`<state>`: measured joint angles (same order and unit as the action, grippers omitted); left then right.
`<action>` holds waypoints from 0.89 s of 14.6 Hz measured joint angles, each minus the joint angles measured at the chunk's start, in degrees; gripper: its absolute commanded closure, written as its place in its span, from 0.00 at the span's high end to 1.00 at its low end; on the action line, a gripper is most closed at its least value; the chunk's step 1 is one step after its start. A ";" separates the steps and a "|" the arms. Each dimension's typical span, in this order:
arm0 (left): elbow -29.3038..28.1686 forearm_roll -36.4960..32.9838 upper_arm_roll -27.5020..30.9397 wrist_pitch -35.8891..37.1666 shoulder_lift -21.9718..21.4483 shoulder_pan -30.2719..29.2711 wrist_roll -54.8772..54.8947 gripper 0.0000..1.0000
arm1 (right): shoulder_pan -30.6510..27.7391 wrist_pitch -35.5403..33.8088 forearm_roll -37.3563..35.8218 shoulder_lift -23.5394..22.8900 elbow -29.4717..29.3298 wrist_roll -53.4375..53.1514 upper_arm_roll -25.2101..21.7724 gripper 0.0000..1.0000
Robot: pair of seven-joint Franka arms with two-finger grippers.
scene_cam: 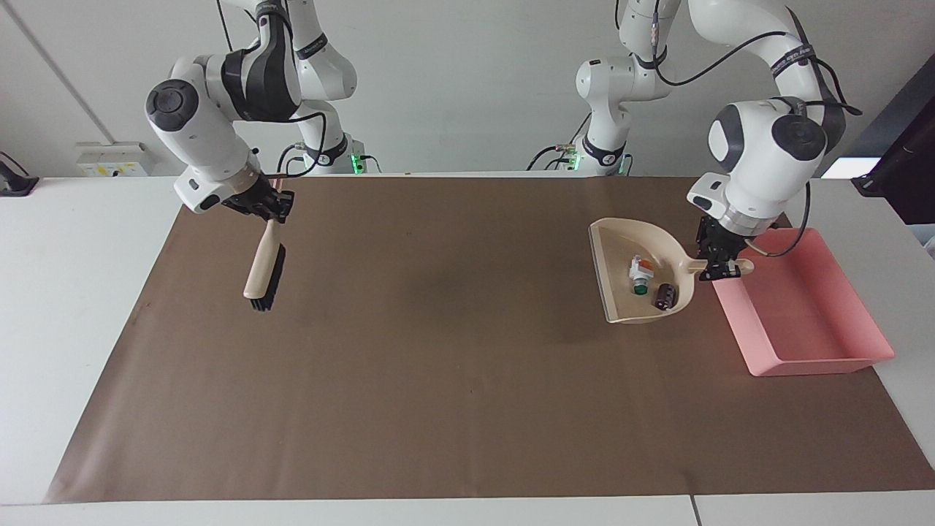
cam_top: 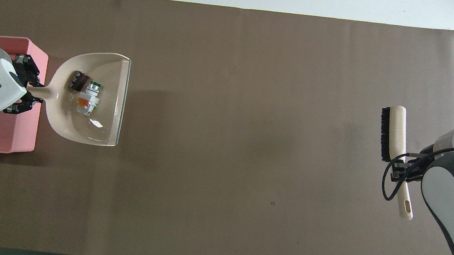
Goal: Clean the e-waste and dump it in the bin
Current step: 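Tip the dustpan over the pink bin with the left gripper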
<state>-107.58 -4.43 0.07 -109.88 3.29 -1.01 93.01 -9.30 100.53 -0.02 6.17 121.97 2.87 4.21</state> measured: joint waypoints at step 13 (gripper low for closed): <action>15.11 -8.78 0.53 2.19 7.44 -18.62 13.61 0.00 | -3.20 14.33 -2.87 -4.97 7.43 5.55 0.29 0.01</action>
<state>-92.48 -13.21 0.60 -107.70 10.73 -19.63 106.63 -12.50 114.85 -2.89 1.19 129.40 8.42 4.50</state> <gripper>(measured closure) 0.670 0.749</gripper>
